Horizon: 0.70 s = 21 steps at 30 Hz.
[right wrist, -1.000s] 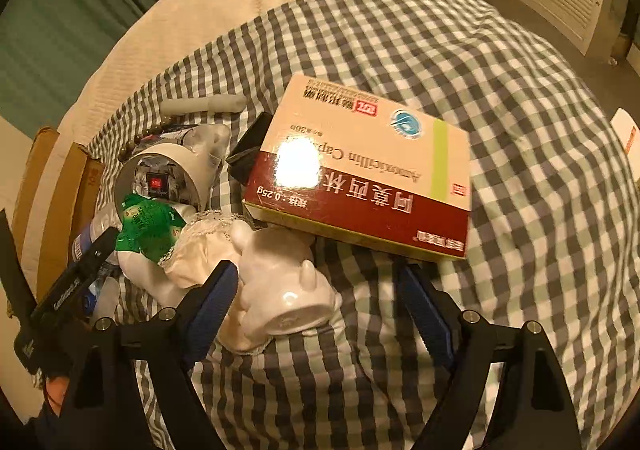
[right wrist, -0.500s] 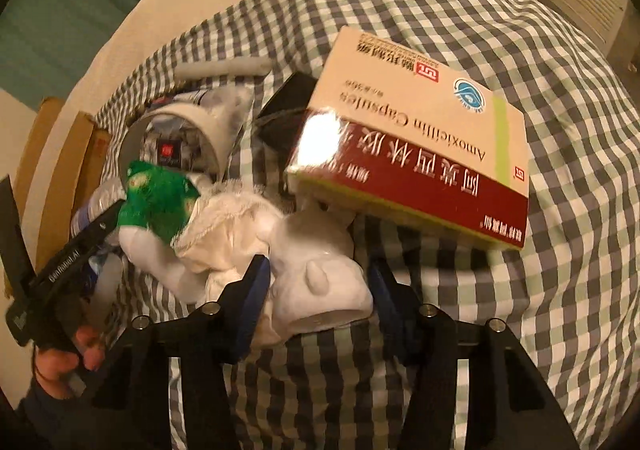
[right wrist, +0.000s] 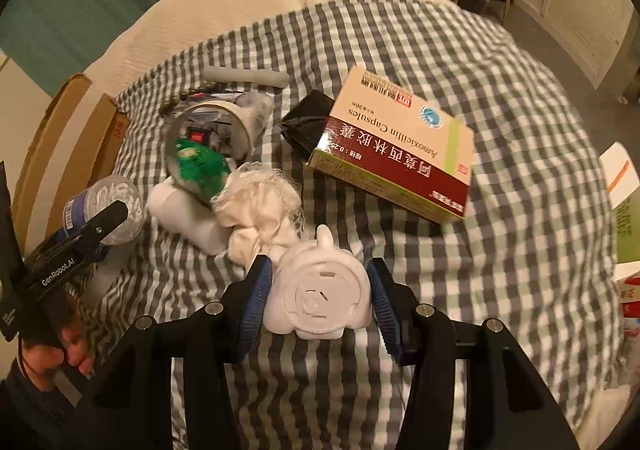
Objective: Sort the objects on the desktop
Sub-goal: 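Grasp the white ceramic figurine with the right tool while the left holds the bottle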
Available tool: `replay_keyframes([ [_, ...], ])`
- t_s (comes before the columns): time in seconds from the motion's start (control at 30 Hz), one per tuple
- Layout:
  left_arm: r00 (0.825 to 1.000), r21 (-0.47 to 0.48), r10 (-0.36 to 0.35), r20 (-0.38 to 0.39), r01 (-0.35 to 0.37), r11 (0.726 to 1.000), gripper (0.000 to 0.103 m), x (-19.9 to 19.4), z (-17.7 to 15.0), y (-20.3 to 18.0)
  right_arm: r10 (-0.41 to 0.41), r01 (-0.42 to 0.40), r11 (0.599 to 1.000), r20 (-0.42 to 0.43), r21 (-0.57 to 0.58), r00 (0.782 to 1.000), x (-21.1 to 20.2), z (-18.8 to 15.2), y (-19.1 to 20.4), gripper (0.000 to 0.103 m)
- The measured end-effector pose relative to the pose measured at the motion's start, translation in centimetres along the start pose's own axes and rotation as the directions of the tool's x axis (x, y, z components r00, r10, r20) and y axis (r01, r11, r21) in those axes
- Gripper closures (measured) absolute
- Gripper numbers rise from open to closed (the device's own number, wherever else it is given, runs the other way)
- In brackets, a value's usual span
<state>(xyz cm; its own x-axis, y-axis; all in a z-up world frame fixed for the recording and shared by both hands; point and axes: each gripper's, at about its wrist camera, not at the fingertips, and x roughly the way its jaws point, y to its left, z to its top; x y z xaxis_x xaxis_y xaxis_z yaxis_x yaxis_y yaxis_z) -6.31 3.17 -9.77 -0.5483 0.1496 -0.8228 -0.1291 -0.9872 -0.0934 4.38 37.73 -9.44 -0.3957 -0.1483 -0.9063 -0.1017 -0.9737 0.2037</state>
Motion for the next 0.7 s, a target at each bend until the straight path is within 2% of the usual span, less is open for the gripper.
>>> replay_keyframes([
  [0.17, 0.998, 0.053, -0.007, 0.067, 0.003, 0.999, 0.006, -4.2, -0.3, -0.6, -0.020, 0.021, 0.999, 0.024, -0.031, 1.000, -2.9, -0.9, 0.7, 0.054],
  [0.37, 0.983, 0.107, -0.017, 0.184, -0.002, 0.994, 0.006, -10.0, 0.0, 0.0, -0.021, 0.027, 0.997, 0.081, -0.078, 0.996, -7.5, -1.5, 3.4, 0.054],
  [0.53, 0.970, 0.130, -0.029, 0.240, -0.003, 0.992, 0.006, -14.3, 0.2, 1.9, -0.005, 0.025, 0.991, 0.143, -0.135, 0.990, -11.2, -1.6, 7.1, 0.054],
  [0.7, 0.965, 0.117, -0.065, 0.254, 0.036, 0.992, 0.006, -18.2, 1.8, 5.4, 0.016, 0.023, 0.982, 0.201, -0.189, 0.979, -14.9, -1.0, 11.0, 0.054],
])
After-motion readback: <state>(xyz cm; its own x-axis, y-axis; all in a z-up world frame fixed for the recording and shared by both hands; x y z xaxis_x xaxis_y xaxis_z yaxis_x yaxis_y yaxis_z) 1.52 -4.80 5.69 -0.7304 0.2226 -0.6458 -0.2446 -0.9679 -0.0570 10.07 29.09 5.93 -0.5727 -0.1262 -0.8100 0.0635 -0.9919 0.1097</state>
